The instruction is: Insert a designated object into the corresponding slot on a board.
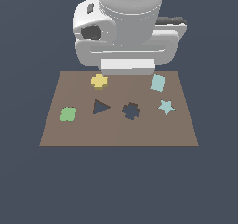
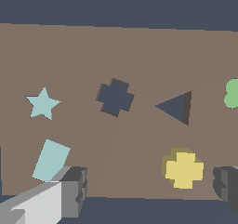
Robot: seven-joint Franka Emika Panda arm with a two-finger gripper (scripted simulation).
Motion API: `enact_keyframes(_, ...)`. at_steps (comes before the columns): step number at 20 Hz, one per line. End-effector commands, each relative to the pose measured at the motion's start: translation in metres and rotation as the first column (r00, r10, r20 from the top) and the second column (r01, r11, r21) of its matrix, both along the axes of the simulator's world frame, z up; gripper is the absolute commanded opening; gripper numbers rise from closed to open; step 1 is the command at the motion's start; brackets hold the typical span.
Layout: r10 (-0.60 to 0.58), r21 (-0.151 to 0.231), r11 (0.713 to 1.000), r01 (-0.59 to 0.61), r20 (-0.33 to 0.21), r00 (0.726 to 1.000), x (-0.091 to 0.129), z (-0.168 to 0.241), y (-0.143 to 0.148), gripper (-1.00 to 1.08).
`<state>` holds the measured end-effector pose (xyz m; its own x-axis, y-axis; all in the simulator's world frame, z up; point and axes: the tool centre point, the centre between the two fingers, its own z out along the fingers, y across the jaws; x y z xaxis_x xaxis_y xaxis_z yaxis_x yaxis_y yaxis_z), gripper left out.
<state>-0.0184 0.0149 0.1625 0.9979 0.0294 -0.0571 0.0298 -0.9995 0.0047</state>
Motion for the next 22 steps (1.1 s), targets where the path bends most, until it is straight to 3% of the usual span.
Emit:
enact_keyframes(1, 0.0, 0.0, 1.0, 0.0, 0.0, 1.0, 0.0, 0.0, 0.0, 1.0)
enact_keyframes(11, -0.01, 0.0, 1.0, 0.01, 0.009, 1.0, -0.011, -0.017, -0.014, 1.0)
enact_keyframes(22, -0.04, 0.002, 0.999, 0.04, 0.038, 0.998, -0.046, -0.073, -0.06, 1.0)
